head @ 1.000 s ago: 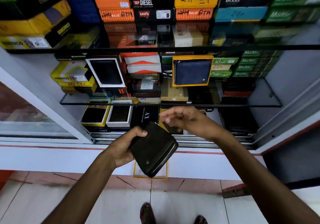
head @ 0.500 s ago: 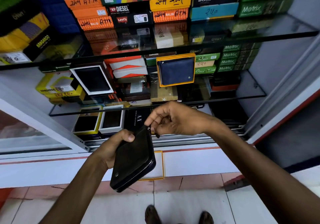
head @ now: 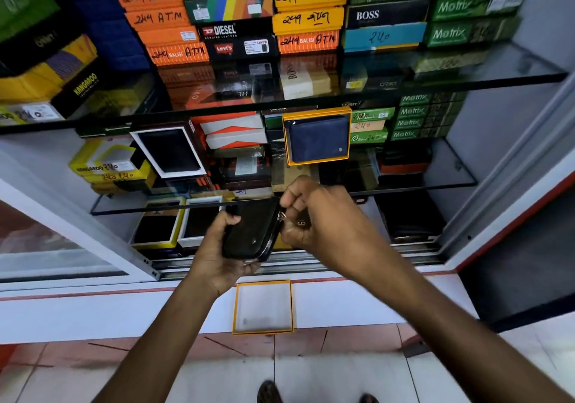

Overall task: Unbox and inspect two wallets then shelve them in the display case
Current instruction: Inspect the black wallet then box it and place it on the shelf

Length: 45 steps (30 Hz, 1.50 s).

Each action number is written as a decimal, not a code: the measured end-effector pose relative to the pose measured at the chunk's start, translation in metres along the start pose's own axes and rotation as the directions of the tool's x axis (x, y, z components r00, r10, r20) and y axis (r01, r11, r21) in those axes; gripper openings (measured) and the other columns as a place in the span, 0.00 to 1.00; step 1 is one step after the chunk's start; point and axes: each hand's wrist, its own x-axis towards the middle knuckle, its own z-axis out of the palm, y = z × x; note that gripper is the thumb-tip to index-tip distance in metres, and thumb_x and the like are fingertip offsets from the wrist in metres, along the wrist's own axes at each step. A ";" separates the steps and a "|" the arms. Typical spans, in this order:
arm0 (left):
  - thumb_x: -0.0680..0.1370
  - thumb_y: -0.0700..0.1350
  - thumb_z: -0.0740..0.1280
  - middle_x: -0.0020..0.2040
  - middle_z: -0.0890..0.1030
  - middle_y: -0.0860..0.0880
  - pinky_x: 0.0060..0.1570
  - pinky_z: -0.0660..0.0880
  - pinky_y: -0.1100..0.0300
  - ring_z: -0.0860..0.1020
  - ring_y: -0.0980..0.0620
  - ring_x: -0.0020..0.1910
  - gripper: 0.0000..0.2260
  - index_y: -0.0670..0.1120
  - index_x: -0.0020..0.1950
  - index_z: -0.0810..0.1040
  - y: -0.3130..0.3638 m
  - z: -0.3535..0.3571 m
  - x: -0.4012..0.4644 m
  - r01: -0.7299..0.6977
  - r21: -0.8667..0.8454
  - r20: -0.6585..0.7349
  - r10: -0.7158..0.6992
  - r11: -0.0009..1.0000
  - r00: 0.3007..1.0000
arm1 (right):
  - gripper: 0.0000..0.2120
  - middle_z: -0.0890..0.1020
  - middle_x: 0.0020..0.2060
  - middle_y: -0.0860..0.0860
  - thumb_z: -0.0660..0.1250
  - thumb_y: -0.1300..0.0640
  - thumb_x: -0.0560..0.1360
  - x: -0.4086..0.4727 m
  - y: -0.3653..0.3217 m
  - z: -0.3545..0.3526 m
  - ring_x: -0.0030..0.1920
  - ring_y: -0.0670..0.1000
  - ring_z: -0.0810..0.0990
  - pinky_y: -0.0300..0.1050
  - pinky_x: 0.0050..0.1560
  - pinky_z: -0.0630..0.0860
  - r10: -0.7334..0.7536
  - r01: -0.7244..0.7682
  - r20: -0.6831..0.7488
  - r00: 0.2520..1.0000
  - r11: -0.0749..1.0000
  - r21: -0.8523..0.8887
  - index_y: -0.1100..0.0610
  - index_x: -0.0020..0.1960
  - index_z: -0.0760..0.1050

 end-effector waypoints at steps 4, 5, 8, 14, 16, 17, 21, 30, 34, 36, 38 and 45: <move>0.69 0.52 0.66 0.44 0.81 0.45 0.45 0.73 0.52 0.76 0.48 0.43 0.16 0.45 0.51 0.77 -0.004 0.016 0.006 0.001 -0.040 -0.155 -0.007 0.999 0.988 | 0.13 0.79 0.40 0.47 0.67 0.61 0.68 -0.015 -0.003 0.031 0.44 0.51 0.78 0.47 0.42 0.75 -0.030 0.022 -0.207 0.978 0.999 -0.037 0.52 0.51 0.71; 0.68 0.53 0.65 0.43 0.80 0.45 0.47 0.73 0.52 0.75 0.49 0.43 0.14 0.46 0.49 0.78 -0.006 0.021 0.007 -0.001 -0.042 -0.179 -0.007 0.999 0.984 | 0.13 0.79 0.40 0.47 0.67 0.61 0.68 -0.017 0.000 0.038 0.45 0.52 0.77 0.47 0.41 0.74 -0.030 0.020 -0.249 0.968 0.999 -0.046 0.53 0.51 0.71; 0.69 0.54 0.64 0.42 0.79 0.45 0.41 0.71 0.54 0.75 0.48 0.41 0.12 0.47 0.45 0.79 -0.011 0.035 0.010 -0.034 -0.063 -0.220 0.019 0.997 0.975 | 0.10 0.81 0.39 0.46 0.68 0.59 0.69 -0.016 0.013 0.047 0.45 0.49 0.77 0.44 0.40 0.72 0.051 -0.058 -0.364 0.930 0.998 -0.008 0.52 0.48 0.70; 0.76 0.51 0.63 0.38 0.84 0.44 0.36 0.77 0.57 0.80 0.46 0.37 0.12 0.44 0.48 0.79 -0.017 0.069 0.007 -0.142 -0.112 -0.213 0.116 0.984 0.970 | 0.17 0.82 0.37 0.45 0.71 0.54 0.67 -0.016 0.028 0.067 0.39 0.45 0.77 0.40 0.36 0.68 0.122 -0.104 -0.389 0.913 0.992 0.068 0.46 0.41 0.61; 0.76 0.52 0.64 0.34 0.83 0.45 0.31 0.75 0.59 0.80 0.47 0.31 0.12 0.44 0.47 0.79 -0.018 0.075 0.007 -0.140 -0.113 -0.213 0.114 0.984 0.970 | 0.19 0.82 0.35 0.45 0.71 0.55 0.66 -0.019 0.028 0.072 0.38 0.44 0.77 0.40 0.36 0.70 0.136 -0.098 -0.377 0.916 0.988 0.118 0.46 0.40 0.59; 0.76 0.54 0.65 0.36 0.84 0.44 0.30 0.75 0.60 0.80 0.47 0.30 0.14 0.43 0.49 0.80 -0.018 0.077 0.007 -0.128 -0.107 -0.202 0.104 0.986 0.974 | 0.19 0.82 0.35 0.44 0.72 0.55 0.66 -0.020 0.028 0.072 0.37 0.43 0.76 0.40 0.36 0.71 0.142 -0.099 -0.377 0.915 0.987 0.129 0.46 0.39 0.60; 0.76 0.56 0.64 0.54 0.85 0.39 0.44 0.79 0.54 0.83 0.43 0.47 0.20 0.42 0.59 0.80 -0.020 0.072 0.008 -0.122 -0.096 -0.153 0.107 0.988 0.982 | 0.18 0.83 0.38 0.45 0.72 0.53 0.66 -0.022 0.033 0.067 0.37 0.37 0.77 0.34 0.37 0.71 0.158 -0.109 -0.395 0.905 0.984 0.144 0.47 0.39 0.61; 0.79 0.54 0.62 0.59 0.83 0.42 0.54 0.76 0.48 0.81 0.43 0.54 0.21 0.44 0.68 0.74 -0.018 0.055 0.000 -0.087 -0.093 0.081 0.095 0.992 0.992 | 0.12 0.79 0.37 0.45 0.73 0.58 0.67 -0.023 0.033 0.059 0.42 0.46 0.75 0.38 0.36 0.69 0.022 -0.029 -0.554 0.832 1.000 -0.004 0.53 0.44 0.70; 0.76 0.50 0.66 0.47 0.86 0.42 0.43 0.82 0.56 0.84 0.47 0.43 0.20 0.40 0.64 0.76 -0.016 0.048 -0.006 -0.065 -0.172 0.201 0.099 0.983 0.975 | 0.13 0.78 0.42 0.49 0.70 0.64 0.70 -0.027 0.036 0.066 0.41 0.45 0.75 0.33 0.41 0.72 -0.036 0.081 -0.578 0.815 0.995 0.052 0.54 0.49 0.70; 0.75 0.50 0.66 0.46 0.86 0.41 0.40 0.83 0.56 0.85 0.47 0.42 0.20 0.40 0.61 0.77 -0.017 0.048 -0.008 -0.073 -0.204 0.235 0.122 0.976 0.964 | 0.12 0.78 0.42 0.51 0.69 0.67 0.70 -0.029 0.035 0.070 0.41 0.43 0.75 0.26 0.43 0.69 -0.106 0.163 -0.612 0.784 0.986 0.037 0.56 0.49 0.71; 0.74 0.51 0.64 0.45 0.87 0.41 0.34 0.82 0.58 0.85 0.47 0.39 0.18 0.40 0.56 0.82 -0.017 0.047 -0.009 -0.080 -0.246 0.304 0.155 0.966 0.940 | 0.09 0.79 0.42 0.53 0.69 0.69 0.70 -0.031 0.033 0.073 0.43 0.44 0.76 0.24 0.48 0.68 -0.193 0.240 -0.645 0.739 0.971 -0.015 0.59 0.47 0.76; 0.80 0.47 0.63 0.55 0.83 0.35 0.56 0.79 0.48 0.82 0.41 0.55 0.19 0.35 0.63 0.77 -0.006 0.039 -0.013 0.026 -0.359 0.528 0.180 0.933 0.830 | 0.08 0.84 0.45 0.54 0.66 0.61 0.76 -0.038 0.025 0.072 0.47 0.49 0.81 0.33 0.51 0.75 -0.359 0.414 -0.679 0.640 0.906 -0.090 0.59 0.45 0.85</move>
